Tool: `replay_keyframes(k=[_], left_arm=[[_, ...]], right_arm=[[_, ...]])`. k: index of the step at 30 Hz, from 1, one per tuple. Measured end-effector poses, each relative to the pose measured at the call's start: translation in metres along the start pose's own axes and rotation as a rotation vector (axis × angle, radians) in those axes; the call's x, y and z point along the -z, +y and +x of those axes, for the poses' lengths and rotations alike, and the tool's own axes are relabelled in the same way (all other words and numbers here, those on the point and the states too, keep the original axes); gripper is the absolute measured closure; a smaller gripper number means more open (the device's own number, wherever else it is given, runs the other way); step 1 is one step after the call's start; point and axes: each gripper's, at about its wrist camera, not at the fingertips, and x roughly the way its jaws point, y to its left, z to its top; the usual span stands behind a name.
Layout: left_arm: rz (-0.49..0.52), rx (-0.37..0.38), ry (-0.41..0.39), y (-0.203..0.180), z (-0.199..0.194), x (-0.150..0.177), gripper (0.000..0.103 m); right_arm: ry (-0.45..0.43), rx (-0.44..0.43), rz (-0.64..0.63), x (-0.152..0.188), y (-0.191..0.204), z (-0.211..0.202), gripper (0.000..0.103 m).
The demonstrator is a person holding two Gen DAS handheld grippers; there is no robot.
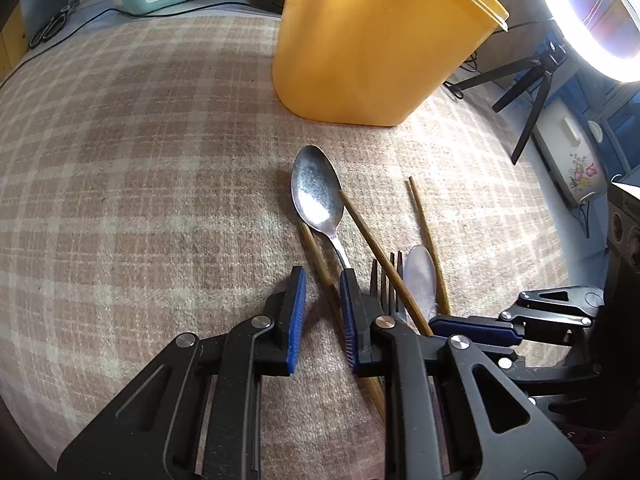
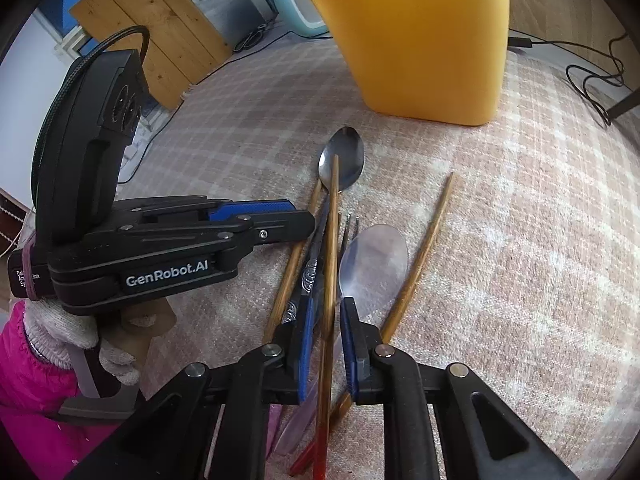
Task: Organize utensils
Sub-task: 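Close the right tool on a chopstick while the left tool grasps another chopstick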
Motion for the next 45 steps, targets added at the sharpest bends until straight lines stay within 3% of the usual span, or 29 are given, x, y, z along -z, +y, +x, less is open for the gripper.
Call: replay_keyframes(k=[7,29,34,40,43,45], left_arm=[[0.046,-0.058,-0.005,-0.009,0.004,-0.002,0.09],[0.05,-0.143,0.005,-0.015,0.01,-0.011,0.094],[0.04,-0.16,0.017,-0.011,0.006,-0.006,0.095],[0.058,-0.163,0.018,-0.01,0.008,-0.008,0.093],[0.098,-0.163,0.006,-0.013,0.009,-0.007,0.095],[0.075,-0.122,0.011,-0.007,0.007,-0.009,0.097]], right_arm=[[-0.008,0.0,0.022,0.002,-0.005,-0.003,0.098],[-0.034,0.027,0.089,0.012,-0.042,-0.026,0.099],[0.0,0.025,0.096,0.01,-0.058,-0.027,0.098],[0.059,0.045,0.037,-0.002,-0.055,-0.021,0.091],[0.071,0.075,0.009,-0.009,-0.051,-0.017,0.093],[0.077,0.079,0.017,-0.013,-0.05,-0.013,0.098]])
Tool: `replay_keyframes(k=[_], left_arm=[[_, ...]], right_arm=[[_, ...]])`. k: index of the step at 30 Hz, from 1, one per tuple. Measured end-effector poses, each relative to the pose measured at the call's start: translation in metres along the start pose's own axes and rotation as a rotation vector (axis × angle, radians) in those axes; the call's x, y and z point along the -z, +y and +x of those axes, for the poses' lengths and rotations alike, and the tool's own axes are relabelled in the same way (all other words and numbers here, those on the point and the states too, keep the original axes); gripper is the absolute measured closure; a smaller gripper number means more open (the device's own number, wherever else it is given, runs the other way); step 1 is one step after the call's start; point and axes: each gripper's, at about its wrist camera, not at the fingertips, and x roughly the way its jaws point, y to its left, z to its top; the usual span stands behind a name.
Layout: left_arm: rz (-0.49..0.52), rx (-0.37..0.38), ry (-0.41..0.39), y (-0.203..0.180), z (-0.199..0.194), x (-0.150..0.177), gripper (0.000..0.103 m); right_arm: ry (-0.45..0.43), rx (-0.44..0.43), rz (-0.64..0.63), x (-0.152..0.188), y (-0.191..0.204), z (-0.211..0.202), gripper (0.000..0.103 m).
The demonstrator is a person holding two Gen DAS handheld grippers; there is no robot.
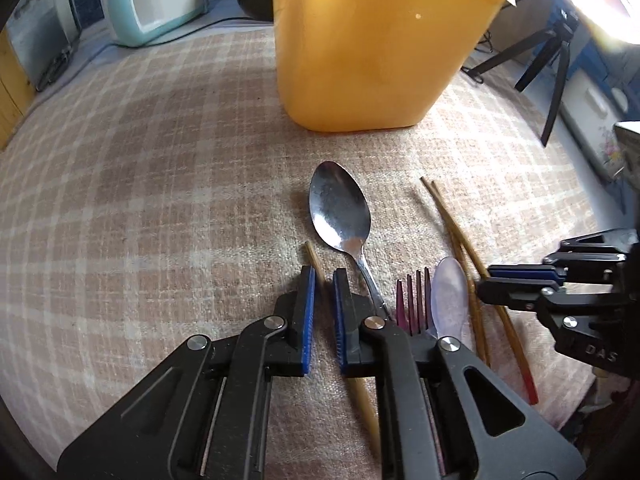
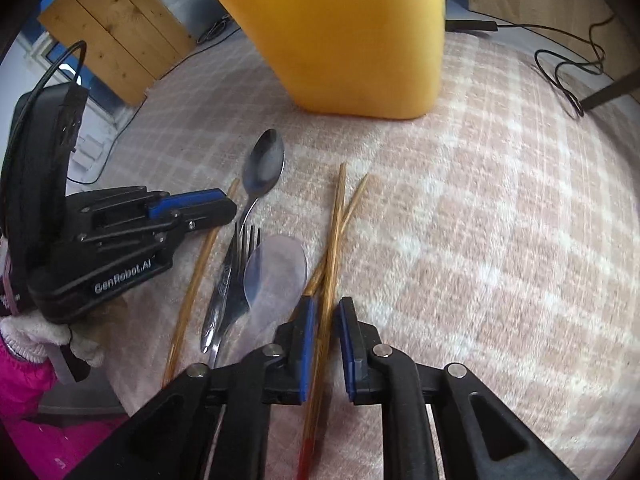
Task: Organize utensils
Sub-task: 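Close the right tool on a chopstick while the left tool grasps another chopstick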
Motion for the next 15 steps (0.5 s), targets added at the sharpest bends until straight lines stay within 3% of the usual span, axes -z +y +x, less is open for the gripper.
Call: replay_keyframes(k=[5,15], left_arm=[[-0.06,0.061,-0.022,0.019,-0.014,-0.002,0.099],[-0.096,0.117,-0.172,0.031,-0.07,-0.01,0.101]], right_arm=[[-0.047,-0.031,0.092,0.005,-0.01,-0.011,0.099],[-0.239,-0.044,0.184,0.027,-0.016,-0.066,0.099]])
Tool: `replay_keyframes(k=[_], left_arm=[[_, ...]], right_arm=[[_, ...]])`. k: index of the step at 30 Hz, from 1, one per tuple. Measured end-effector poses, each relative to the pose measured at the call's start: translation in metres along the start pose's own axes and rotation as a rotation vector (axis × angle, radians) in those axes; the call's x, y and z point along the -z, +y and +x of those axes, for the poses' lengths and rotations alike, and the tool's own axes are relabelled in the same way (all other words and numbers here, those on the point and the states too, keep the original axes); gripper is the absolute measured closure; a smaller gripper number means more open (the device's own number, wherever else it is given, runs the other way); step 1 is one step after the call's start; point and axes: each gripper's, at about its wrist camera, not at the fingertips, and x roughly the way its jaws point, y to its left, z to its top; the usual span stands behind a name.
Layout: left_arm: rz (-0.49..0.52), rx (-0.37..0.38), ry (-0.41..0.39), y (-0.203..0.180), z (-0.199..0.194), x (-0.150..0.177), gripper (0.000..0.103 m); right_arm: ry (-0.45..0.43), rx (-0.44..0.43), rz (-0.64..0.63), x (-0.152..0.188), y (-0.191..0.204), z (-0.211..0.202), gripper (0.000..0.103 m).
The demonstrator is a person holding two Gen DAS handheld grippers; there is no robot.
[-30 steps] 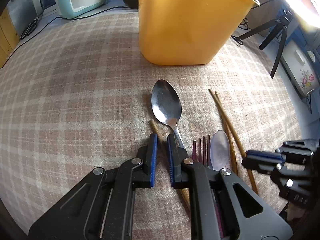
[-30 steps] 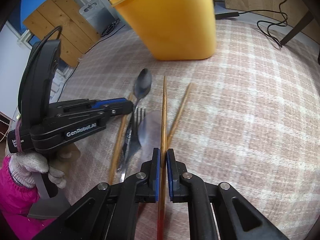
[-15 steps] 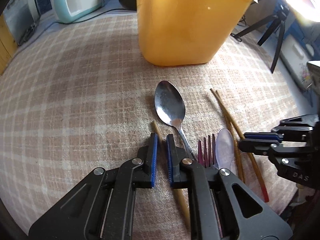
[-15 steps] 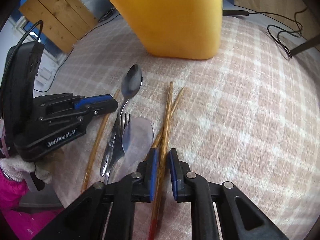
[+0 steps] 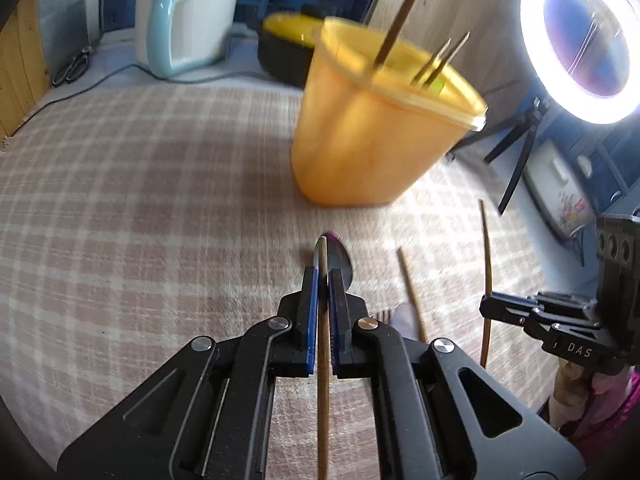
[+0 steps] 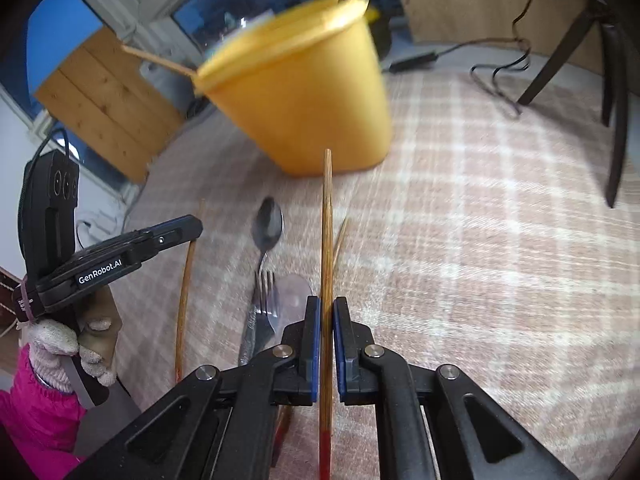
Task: Organize utensils
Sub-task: 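Lift both chopsticks upright and carry them over the yellow bucket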
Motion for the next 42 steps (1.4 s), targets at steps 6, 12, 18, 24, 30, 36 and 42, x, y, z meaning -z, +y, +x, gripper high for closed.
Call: replay_keyframes(k=[6,12,18,24,30,36,42], left_arm=[[-0.008,0.013,-0.111,-0.006,-0.039,-0.006,0.101],[0.0,0.026,-0.196,-0.011,-0.072,-0.016,0.101],[0.001,0.034,-0.239,-0.012,-0.091,-0.016,0.101],[0.014,0.029,-0.296,-0.014,-0.112,-0.019,0.101],[0.021,0.016,-0.348,-0.01,-0.129,-0.031,0.101],[0.029,-0.006,-0.401,-0.003,-0.141,-0.05,0.101],[0.028,-0.019,-0.456,0.004,-0.151,-0.076,0.101]], right_arm=[[-0.074,0.009,-0.017,0.0,0.004,-0.026,0.099],[-0.139,0.013,-0.026,-0.011,0.012,-0.041,0.099],[-0.18,0.019,-0.039,-0.014,0.023,-0.045,0.099],[-0.211,0.026,-0.065,-0.017,0.033,-0.053,0.099],[-0.25,0.024,-0.073,-0.026,0.04,-0.062,0.099],[-0.297,0.025,-0.081,-0.04,0.045,-0.073,0.099],[-0.341,0.027,-0.096,-0.056,0.05,-0.082,0.099]])
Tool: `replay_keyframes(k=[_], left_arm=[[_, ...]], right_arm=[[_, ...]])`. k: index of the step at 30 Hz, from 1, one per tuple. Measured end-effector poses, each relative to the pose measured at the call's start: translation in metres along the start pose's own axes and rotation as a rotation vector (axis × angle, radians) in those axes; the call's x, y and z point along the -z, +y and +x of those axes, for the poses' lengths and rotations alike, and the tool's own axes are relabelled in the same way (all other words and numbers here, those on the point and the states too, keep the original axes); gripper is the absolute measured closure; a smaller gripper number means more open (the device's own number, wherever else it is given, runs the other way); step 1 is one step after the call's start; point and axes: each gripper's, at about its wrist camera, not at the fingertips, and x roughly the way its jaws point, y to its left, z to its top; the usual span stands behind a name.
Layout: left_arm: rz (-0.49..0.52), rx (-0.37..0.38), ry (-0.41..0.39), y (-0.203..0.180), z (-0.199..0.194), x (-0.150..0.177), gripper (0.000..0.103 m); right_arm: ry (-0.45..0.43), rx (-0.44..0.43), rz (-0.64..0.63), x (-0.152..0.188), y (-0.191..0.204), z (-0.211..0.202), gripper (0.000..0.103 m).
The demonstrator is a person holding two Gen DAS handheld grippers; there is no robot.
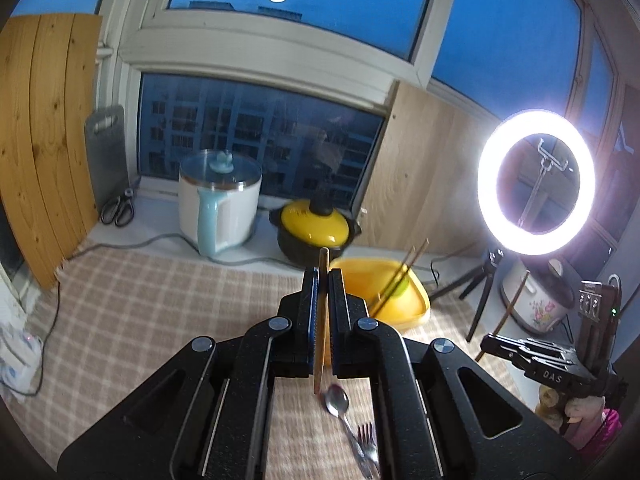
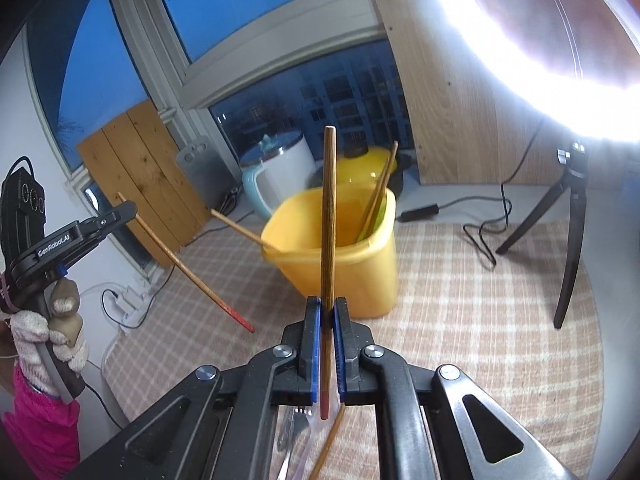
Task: Organize utensils
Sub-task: 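Lift both chopsticks upright and carry them over the yellow bucket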
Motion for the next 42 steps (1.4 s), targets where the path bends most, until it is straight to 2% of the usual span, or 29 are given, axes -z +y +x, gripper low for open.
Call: replay_keyframes(k=[11,23,33,42], left_arm=[[0.003,0.004,-0.094,0.005,0.011,-0.053,0.101],[-0.001,0.043,-0.163,-0.008,0.016,-0.087,0.101],[0.023,0.069,-0.114,-0.027,0.046,-0.086,0.101],[0.01,0.068,-0.019,-0.024,0.084,-0.067,0.101]], right_arm=[[-0.075,0.015,-0.044,-0.042,0.01,-0.003,0.099],[-0.166,0.025,-0.077,-0.079,0.02,-0.009,0.099],[-0.195,0.047,-0.092,-0.099,0.023,0.001,0.099],[-0.177,0.108,-0.071,-0.104,0.009,0.03,0.099]])
